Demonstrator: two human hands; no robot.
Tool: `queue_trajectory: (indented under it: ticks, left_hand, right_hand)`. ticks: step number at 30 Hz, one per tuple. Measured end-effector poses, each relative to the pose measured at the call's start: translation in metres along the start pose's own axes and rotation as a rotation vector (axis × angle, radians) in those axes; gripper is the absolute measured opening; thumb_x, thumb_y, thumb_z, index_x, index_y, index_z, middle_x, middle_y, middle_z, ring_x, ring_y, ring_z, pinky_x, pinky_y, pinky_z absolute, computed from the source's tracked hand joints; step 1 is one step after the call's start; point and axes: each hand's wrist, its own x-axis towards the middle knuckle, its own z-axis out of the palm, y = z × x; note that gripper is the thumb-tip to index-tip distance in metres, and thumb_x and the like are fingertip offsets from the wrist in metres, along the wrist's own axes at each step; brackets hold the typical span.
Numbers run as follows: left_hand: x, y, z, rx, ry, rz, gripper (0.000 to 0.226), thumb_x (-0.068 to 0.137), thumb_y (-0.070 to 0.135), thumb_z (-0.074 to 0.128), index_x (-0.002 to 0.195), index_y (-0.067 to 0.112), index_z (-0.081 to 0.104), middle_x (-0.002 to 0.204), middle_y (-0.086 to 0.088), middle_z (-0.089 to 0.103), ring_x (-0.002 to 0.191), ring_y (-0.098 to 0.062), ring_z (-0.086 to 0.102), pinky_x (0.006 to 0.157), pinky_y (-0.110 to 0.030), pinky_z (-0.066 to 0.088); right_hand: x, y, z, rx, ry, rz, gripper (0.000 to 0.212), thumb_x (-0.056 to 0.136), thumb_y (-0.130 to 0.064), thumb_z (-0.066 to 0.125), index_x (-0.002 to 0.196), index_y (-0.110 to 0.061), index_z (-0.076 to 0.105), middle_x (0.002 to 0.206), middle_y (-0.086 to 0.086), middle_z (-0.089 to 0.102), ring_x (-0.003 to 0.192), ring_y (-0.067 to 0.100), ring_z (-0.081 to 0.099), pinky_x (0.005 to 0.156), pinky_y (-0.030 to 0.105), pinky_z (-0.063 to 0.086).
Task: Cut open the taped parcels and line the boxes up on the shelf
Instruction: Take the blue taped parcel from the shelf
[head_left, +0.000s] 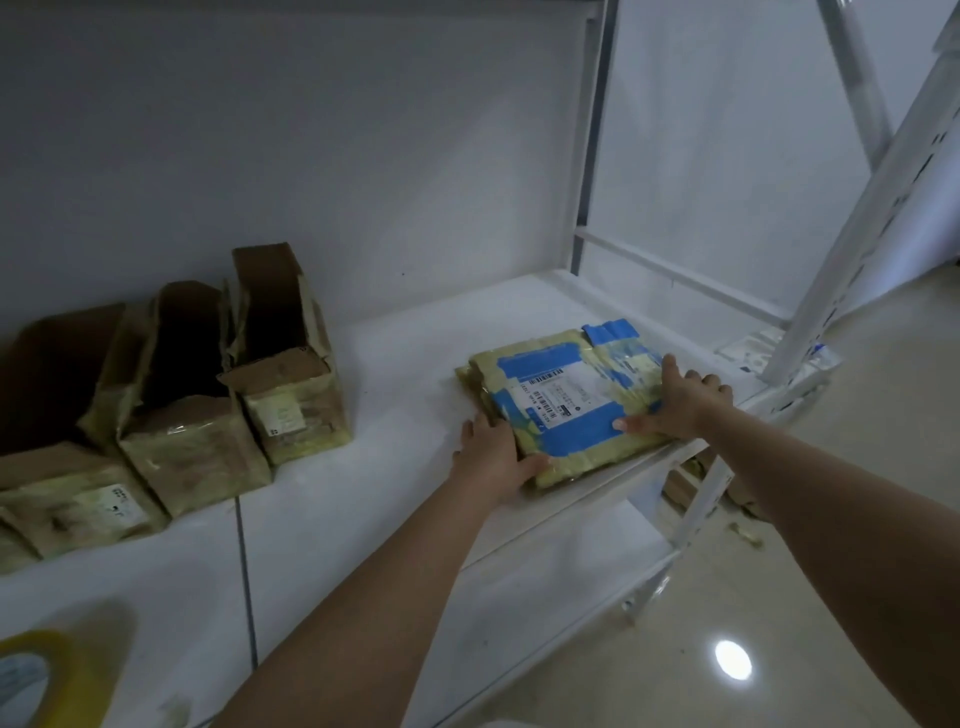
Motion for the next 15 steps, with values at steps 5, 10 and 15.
queue_trajectory:
  ticks: [5,10,15]
  left_hand:
    - [-0.006,0.006,-0.011,-0.313,0.120,0.141,0.063,0.084,0.030,0.075,0.137,0.010,0.048,0.139,-0.009,0.051,0.126,-0.022,0.051,0.101,-0.030,0.045]
    - [-0.017,0.024,-0.061,-0.753,0.306,0.173,0.027,0.093,0.042,0.063,0.103,0.018,0.053,0.096,0.007,0.061,0.085,-0.006,0.060,0.057,-0.009,0.043]
    - [-0.035,0.004,-0.113,-0.716,0.451,0.306,0.020,0.101,0.031,0.051,0.113,0.016,0.048,0.107,0.006,0.057,0.094,-0.011,0.056,0.073,-0.019,0.041]
  right_hand:
    - [-0.015,0.003,-0.018,0.057,0.196,-0.034,0.146,0.044,-0.085,0.071,0.153,-0.028,-0.008,0.143,0.022,0.032,0.132,0.040,0.031,0.109,0.050,0.025]
    - [-0.044,-0.012,-0.052,0.226,0.290,-0.077,0.144,0.045,-0.079,0.075,0.153,-0.027,-0.006,0.141,0.023,0.034,0.132,0.040,0.033,0.109,0.053,0.023]
    - [-0.085,-0.045,-0.070,0.425,0.350,-0.072,0.119,0.071,-0.076,0.062,0.156,-0.017,0.001,0.147,0.023,0.034,0.137,0.038,0.033,0.112,0.054,0.020]
